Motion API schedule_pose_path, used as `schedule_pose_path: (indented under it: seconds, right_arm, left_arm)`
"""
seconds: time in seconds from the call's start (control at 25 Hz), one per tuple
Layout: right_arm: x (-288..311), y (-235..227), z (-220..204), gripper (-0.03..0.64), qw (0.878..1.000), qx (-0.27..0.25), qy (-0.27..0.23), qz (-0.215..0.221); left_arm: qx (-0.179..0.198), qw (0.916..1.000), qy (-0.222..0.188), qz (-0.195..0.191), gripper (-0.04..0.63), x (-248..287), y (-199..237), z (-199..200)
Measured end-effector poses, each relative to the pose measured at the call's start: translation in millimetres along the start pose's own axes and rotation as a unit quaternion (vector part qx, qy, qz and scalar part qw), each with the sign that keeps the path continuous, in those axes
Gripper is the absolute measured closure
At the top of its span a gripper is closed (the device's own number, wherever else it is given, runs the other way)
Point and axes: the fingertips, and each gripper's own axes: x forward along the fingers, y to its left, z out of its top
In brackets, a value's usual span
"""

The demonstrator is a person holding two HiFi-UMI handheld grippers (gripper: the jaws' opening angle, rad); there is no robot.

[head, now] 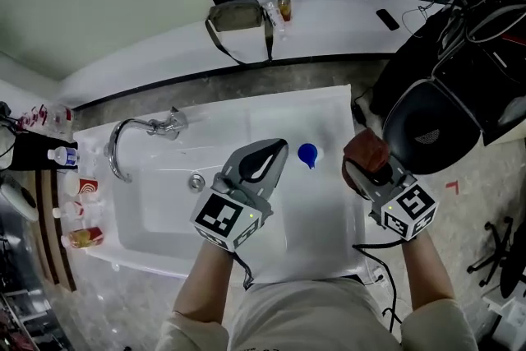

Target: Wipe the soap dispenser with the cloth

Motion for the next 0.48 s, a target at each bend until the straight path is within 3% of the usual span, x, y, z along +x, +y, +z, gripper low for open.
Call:
schedule_pose_path:
  seconds: [0.12,0.2,0.32,0.48]
  right_arm:
    - [-5,4,-2,0.537,0.999,0.033,-0.028,-0.029]
    - [-2,7,-4,0.535,0.997,0.066,-0.042,-0.029]
    - [4,11,-15,0.536,0.994,0.099,-0.04,-0.028]
    - [16,14,-30,0.535,0.995,0.093,-0.024,-0.039]
  left_arm:
    - [0.025,0.9993,0.025,0.005,0.583,-14,10,-32]
    - [0.051,0.9967,0.063,-0.005,0.469,-16,12,-63]
    - [0.093,0.9888,0.105,-0.049,0.321,-5,-2,-103]
    - [0.115,0.9806,0.112,-0.112,0.275,18,-16,-132]
